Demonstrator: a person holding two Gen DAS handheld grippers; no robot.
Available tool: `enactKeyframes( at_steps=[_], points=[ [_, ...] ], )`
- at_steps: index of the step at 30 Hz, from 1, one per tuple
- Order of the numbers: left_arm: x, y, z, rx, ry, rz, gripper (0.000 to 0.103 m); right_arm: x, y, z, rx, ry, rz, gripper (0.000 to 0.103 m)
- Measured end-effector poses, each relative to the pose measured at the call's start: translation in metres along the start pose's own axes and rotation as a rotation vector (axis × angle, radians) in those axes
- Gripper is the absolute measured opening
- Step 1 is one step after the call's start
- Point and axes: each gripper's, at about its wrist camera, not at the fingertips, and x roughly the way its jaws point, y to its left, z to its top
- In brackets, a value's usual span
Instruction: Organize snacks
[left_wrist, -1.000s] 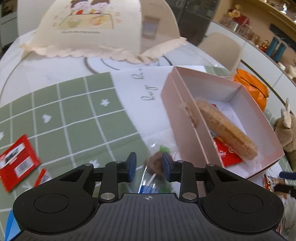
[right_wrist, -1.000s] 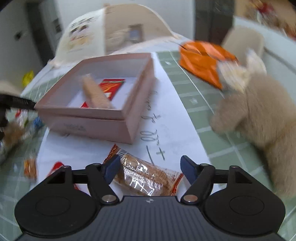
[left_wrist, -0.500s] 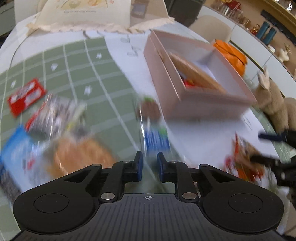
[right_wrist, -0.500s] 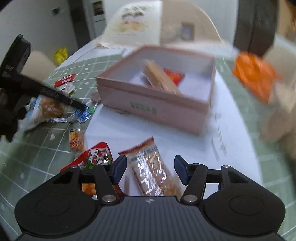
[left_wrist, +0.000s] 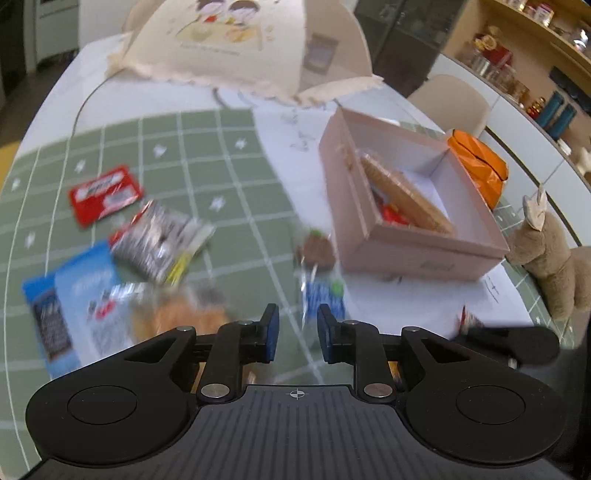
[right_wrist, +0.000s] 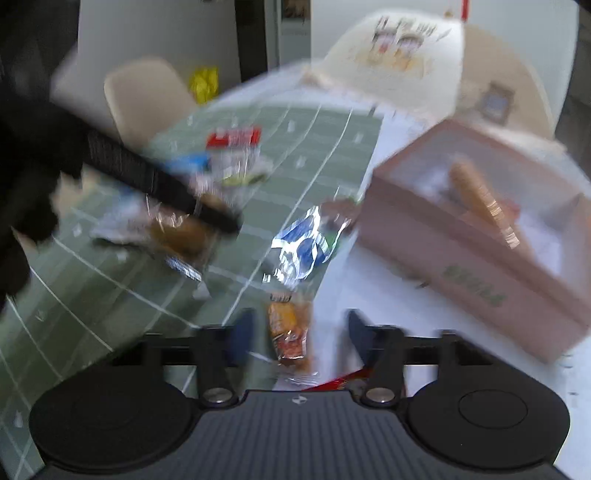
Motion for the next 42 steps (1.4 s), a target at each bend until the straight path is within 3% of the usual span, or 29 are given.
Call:
enactKeyframes(
  at_steps=[2, 7, 11, 13, 17, 21, 27, 31, 33, 38, 40, 42],
  points=[
    [0.011, -0.005, 0.012, 0.003, -0.01, -0.01, 0.026, -0.003, -0.003, -0.002, 0.012, 0.013, 0.027, 0.021],
    [0.049, -0.006, 0.038, -0.024, -0.029, 0.005, 0.027, -0.019, -0.029, -0.023, 0.105, 0.02, -0.019, 0.021],
    [0.08, -0.014, 0.051, 0.08, 0.007, 0.028, 0.027, -0.033, -0.051, -0.039, 0.179, 0.012, -0.047, 0.022],
    [0.087, -0.017, 0.053, 0.15, -0.002, 0.024, 0.034, -0.037, -0.055, -0.044, 0.194, 0.006, -0.05, 0.029],
    [0.088, -0.016, 0.053, 0.201, 0.022, -0.015, 0.036, -0.035, -0.052, -0.048, 0.202, -0.006, -0.042, 0.066],
    [0.07, -0.017, 0.031, 0.228, 0.06, -0.048, 0.034, -0.031, -0.041, -0.047, 0.149, -0.007, -0.063, 0.079],
    [0.041, -0.023, -0.016, 0.263, 0.083, -0.012, 0.033, -0.028, -0.036, -0.049, 0.119, -0.017, -0.073, 0.086],
    [0.031, -0.009, -0.015, 0.042, 0.052, -0.031, 0.031, -0.028, -0.033, -0.051, 0.111, -0.017, -0.073, 0.09],
    [0.033, -0.008, -0.007, -0.02, 0.034, -0.027, 0.031, -0.027, -0.032, -0.05, 0.108, -0.014, -0.073, 0.094],
    [0.054, -0.037, 0.015, 0.061, 0.038, 0.057, 0.033, -0.026, -0.03, -0.051, 0.111, 0.006, -0.074, 0.1],
    [0.064, -0.047, 0.017, 0.105, 0.061, 0.098, 0.045, -0.026, -0.03, -0.051, 0.114, 0.023, -0.072, 0.102],
    [0.071, -0.052, 0.017, 0.121, 0.069, 0.111, 0.049, -0.027, -0.03, -0.051, 0.113, 0.033, -0.068, 0.103]
  ],
)
